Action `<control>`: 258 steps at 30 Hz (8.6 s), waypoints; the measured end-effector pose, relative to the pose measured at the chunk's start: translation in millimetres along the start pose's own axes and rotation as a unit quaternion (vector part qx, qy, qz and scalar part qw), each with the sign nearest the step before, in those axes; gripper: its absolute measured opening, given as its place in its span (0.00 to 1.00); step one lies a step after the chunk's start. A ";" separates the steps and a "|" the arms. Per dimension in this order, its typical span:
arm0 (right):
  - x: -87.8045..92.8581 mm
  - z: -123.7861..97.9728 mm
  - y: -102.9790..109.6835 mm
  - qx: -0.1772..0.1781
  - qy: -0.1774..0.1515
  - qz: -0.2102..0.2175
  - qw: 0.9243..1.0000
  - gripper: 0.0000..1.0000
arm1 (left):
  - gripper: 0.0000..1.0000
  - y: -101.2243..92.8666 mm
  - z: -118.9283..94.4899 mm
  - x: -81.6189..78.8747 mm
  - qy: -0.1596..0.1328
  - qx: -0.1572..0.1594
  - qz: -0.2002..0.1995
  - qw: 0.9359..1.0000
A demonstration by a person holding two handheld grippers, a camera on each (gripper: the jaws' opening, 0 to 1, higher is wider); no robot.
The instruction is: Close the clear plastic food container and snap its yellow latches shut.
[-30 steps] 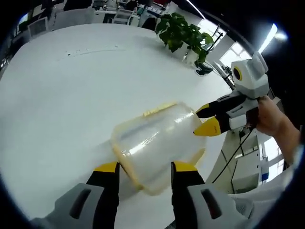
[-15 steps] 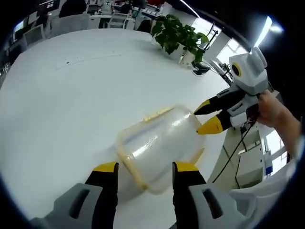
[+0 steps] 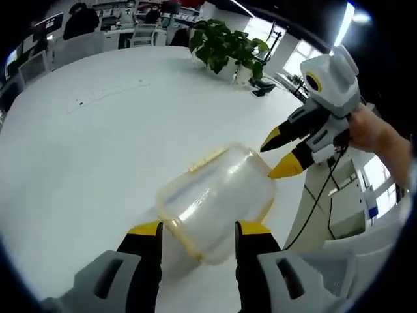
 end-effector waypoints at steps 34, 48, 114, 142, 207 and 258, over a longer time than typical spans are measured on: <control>-10.1 1.8 12.8 -0.017 0.100 -0.177 0.979 0.30 | 0.38 -8.5 -10.6 -17.1 -0.018 0.041 0.188 0.981; -13.9 -0.5 11.7 -0.022 0.126 -0.214 0.968 0.29 | 0.37 -15.7 -11.4 -23.6 -0.028 0.059 0.250 0.966; -39.4 27.3 27.2 -0.077 0.117 -0.316 0.939 0.25 | 0.32 -42.1 4.2 -30.7 -0.050 0.077 0.382 0.920; -49.5 27.0 26.4 -0.073 0.106 -0.323 0.938 0.24 | 0.32 -45.7 7.7 -33.3 -0.060 0.074 0.369 0.924; -86.7 52.5 3.1 -0.113 0.155 -0.342 0.920 0.33 | 0.45 -73.4 19.0 -3.8 -0.063 0.029 0.395 0.916; -104.9 70.7 3.9 -0.188 0.267 -0.325 0.887 0.27 | 0.40 -83.6 29.5 -3.8 -0.055 -0.033 0.424 0.903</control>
Point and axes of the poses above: the point that each gripper's makers call its tool centre point, and the gripper's own axes: z roughly forward along the fingers, y roughly to its left, x roughly out of its underside, the point moved 10 cm from there along -z, roughly backward along the fingers, and after that the axes turned 13 degrees about -x, right-handed, at the moved point
